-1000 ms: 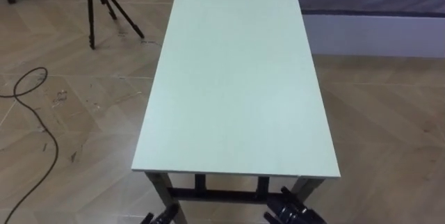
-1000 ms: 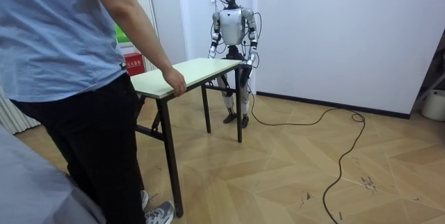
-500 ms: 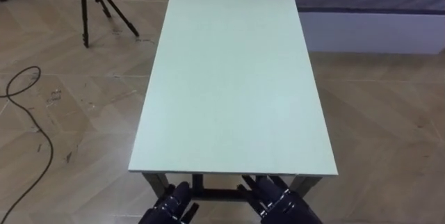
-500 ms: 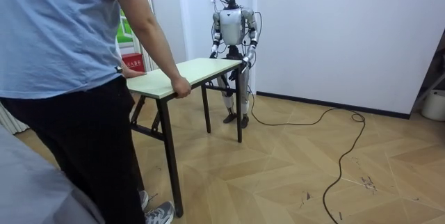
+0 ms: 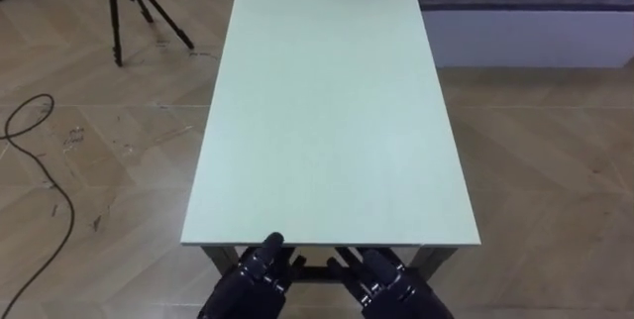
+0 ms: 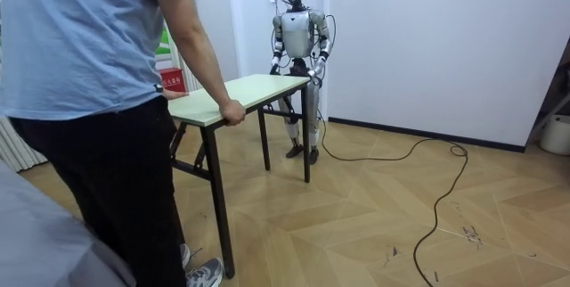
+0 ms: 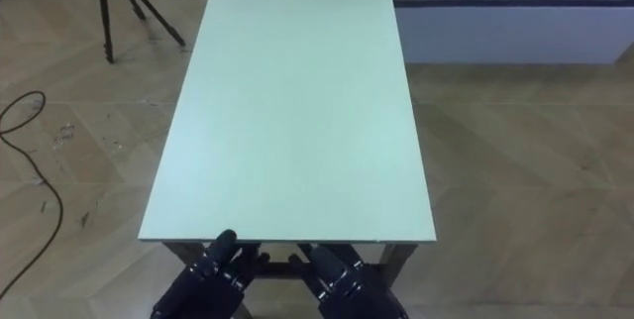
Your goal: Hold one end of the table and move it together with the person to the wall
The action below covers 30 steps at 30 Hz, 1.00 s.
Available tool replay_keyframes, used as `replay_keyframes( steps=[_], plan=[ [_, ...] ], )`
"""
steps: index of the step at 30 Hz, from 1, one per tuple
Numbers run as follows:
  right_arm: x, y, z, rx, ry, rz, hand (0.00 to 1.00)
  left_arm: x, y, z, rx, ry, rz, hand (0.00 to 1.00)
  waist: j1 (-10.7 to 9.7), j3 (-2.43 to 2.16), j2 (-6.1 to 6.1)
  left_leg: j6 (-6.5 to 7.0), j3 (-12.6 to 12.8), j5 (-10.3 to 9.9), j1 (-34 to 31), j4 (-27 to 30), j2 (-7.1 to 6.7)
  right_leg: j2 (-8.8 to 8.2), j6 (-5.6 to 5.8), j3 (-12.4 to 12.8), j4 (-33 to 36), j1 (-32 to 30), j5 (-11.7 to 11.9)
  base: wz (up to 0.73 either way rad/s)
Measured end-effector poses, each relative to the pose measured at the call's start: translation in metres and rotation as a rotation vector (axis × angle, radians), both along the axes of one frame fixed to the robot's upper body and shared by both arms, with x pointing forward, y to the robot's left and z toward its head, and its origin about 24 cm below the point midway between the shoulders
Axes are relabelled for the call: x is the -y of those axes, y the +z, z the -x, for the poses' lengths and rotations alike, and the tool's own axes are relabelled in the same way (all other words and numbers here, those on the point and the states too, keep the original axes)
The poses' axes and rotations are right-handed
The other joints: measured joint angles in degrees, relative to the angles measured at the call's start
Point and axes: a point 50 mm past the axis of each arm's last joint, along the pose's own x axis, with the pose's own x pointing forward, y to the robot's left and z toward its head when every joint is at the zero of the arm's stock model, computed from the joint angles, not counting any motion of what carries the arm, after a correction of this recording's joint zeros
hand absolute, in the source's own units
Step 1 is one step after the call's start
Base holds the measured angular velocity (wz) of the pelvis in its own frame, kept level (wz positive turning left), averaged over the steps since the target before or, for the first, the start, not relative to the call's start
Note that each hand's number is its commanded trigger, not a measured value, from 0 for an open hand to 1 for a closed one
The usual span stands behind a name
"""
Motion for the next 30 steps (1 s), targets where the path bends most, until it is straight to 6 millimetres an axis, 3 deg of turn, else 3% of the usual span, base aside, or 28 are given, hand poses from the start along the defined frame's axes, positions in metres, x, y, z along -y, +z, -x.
replay_keyframes(
  steps=[3,15,22,30],
  plan=[
    [-0.003,0.009,-0.006,0.052,-0.006,-0.042,0.00,0.002,0.003,-0.003,0.020,0.005,0.018,0.00,-0.2,0.01,0.01,0.00,0.0,0.0,0.0,0.0,-0.02,0.04,0.00,0.5,0.0,0.0,0.0,0.00],
    [-0.004,0.009,-0.006,0.049,-0.003,-0.052,0.00,0.004,0.006,-0.008,0.036,0.003,0.025,0.00,-0.1,0.17,0.06,0.00,-0.1,0.0,0.8,0.0,-0.03,0.14,0.00,1.4,-0.1,0.4,0.0,-0.01],
    [-0.004,0.009,-0.005,0.044,-0.008,-0.056,0.00,0.003,0.006,-0.009,0.038,0.009,0.029,0.00,0.1,0.50,0.19,0.00,0.0,0.0,1.5,-0.2,-0.01,0.19,0.00,1.6,-0.2,0.9,0.0,-0.01],
    [-0.002,0.011,-0.010,0.020,-0.065,-0.068,0.00,0.003,0.010,-0.012,0.052,0.018,0.032,0.00,0.1,0.39,0.52,0.00,0.0,0.0,1.8,-0.5,0.05,0.28,0.00,1.6,-0.1,1.1,0.0,0.00]
  ],
)
